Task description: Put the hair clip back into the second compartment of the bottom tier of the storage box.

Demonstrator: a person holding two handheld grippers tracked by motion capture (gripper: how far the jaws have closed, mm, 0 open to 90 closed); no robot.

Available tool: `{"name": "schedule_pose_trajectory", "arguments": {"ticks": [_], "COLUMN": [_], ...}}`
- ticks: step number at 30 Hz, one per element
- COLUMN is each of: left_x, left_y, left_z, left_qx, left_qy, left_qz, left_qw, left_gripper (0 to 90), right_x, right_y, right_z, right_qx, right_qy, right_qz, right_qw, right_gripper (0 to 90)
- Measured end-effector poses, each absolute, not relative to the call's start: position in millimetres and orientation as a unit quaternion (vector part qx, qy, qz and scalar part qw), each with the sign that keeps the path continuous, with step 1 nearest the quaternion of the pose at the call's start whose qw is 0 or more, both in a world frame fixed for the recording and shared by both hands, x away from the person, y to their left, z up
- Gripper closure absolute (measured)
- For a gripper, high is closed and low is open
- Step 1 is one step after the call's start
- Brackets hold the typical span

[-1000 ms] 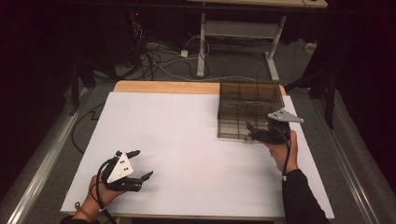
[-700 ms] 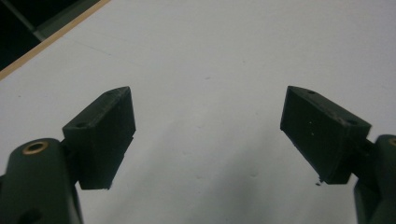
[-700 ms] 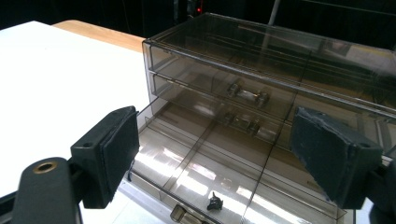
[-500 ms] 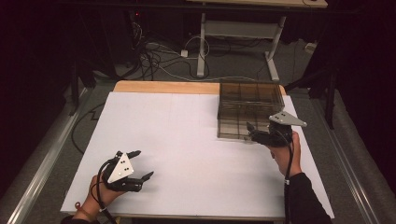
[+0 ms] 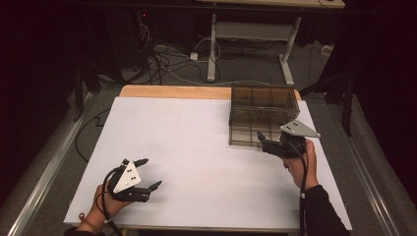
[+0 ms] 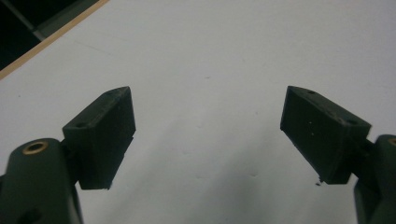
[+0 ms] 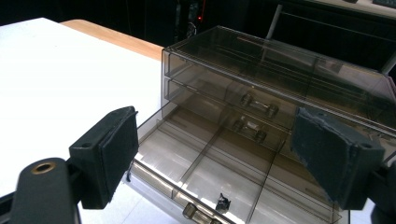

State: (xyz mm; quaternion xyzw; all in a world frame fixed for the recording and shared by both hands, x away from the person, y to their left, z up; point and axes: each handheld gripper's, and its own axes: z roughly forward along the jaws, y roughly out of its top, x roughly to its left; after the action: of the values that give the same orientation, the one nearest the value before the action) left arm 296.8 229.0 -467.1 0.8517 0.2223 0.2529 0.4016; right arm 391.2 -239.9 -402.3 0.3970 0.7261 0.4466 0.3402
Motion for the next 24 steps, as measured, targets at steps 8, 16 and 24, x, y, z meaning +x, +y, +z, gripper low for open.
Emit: {"name": "schedule_pose_trajectory", "arguments": {"ticks": [8, 16, 24], "left_x": [296.8, 296.6, 296.3], "left_y": [228.2, 228.1, 228.2], "left_z": [-467.6, -467.4, -467.1], "left_qx": [0.853, 0.853, 0.853], "left_qy": [0.221, 0.221, 0.221], "left_qz": [0.252, 0.252, 0.253], "left_qw": [0.399, 0.4, 0.401], "left_gripper": [17.1, 17.1, 17.1], "right_x": [383.8, 375.6, 368.8], "right_y": [-235.4, -228.8, -225.0], "right_z": [-403.7, -403.1, -404.0], "right_qx": [0.376, 0.352, 0.335], "right_qy": [0.73, 0.735, 0.744], "right_qz": [0.45, 0.458, 0.457], "right_qw": [0.351, 0.356, 0.355], "right_gripper": [15.8, 15.9, 15.8]}}
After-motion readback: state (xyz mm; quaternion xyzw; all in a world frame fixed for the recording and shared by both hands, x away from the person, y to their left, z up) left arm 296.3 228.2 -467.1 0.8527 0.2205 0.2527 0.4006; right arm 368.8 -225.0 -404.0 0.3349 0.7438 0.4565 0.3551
